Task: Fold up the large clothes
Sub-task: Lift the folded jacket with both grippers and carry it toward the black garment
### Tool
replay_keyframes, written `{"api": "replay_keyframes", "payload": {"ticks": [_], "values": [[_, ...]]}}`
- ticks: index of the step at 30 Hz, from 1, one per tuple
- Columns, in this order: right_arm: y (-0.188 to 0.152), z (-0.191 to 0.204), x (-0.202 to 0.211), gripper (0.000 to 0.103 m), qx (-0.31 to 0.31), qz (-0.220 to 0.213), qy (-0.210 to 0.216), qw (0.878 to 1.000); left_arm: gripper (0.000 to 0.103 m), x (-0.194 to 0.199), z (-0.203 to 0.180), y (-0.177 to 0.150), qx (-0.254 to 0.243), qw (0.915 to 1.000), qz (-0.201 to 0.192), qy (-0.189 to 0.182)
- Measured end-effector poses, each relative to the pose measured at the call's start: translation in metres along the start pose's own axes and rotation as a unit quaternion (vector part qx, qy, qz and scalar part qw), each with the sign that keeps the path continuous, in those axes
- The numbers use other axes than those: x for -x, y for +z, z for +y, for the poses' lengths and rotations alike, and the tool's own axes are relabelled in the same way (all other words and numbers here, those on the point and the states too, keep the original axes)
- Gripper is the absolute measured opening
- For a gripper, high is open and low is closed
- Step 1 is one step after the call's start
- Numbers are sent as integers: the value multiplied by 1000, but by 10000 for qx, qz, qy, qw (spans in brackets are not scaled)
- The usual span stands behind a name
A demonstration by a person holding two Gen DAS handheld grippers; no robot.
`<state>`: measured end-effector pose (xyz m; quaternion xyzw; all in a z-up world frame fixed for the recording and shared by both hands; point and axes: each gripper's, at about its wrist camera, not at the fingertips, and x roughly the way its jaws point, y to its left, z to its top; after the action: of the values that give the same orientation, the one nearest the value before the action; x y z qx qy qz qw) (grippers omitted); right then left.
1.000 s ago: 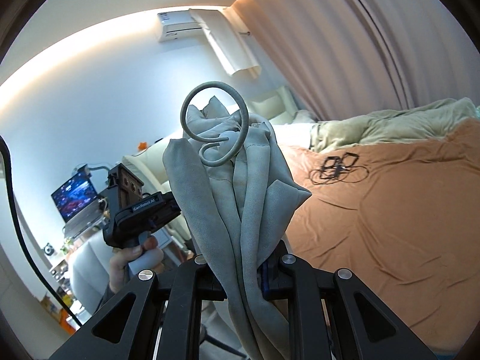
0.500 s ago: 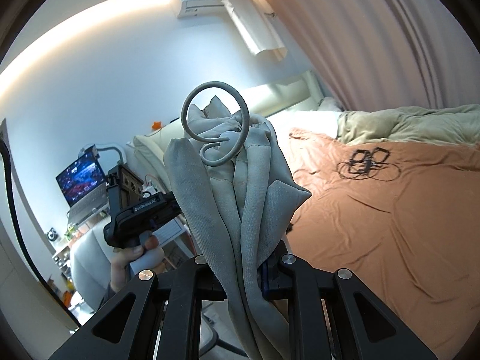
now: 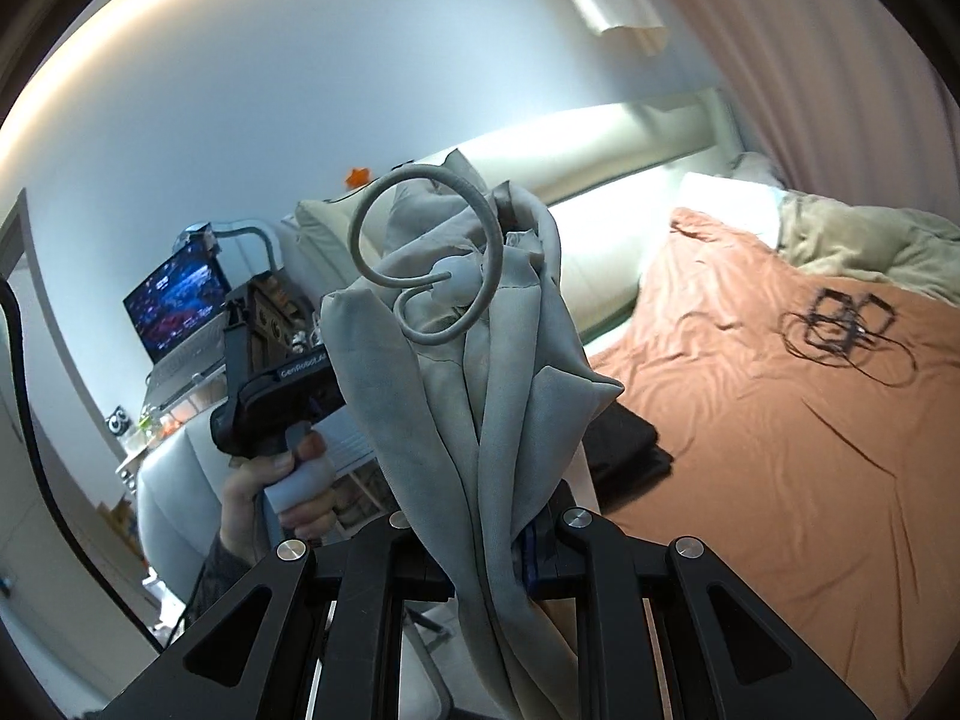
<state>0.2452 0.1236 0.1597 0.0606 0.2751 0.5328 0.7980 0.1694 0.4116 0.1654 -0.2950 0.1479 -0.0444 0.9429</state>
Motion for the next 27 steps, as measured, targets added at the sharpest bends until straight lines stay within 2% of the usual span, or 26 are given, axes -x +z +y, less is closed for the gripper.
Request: {"api": "replay_keyframes", "payload": {"ticks": [9,18,22,27], "values": [[19,20,-102,16,27,230,568,9981,15,23,61,44,-75,9974,-204,690],[18,49,-200,16,-62,465,1143,9923,15,47,125,76,-100,9886,-340,1467],[15,52,-236,16,-206,543,1362,9890,15,40,142,90,-182,9838,-299,1760],[6,31,-282,16,-629,719,1641,9818,15,12,163,94,-223,9788,-152,2032]]}}
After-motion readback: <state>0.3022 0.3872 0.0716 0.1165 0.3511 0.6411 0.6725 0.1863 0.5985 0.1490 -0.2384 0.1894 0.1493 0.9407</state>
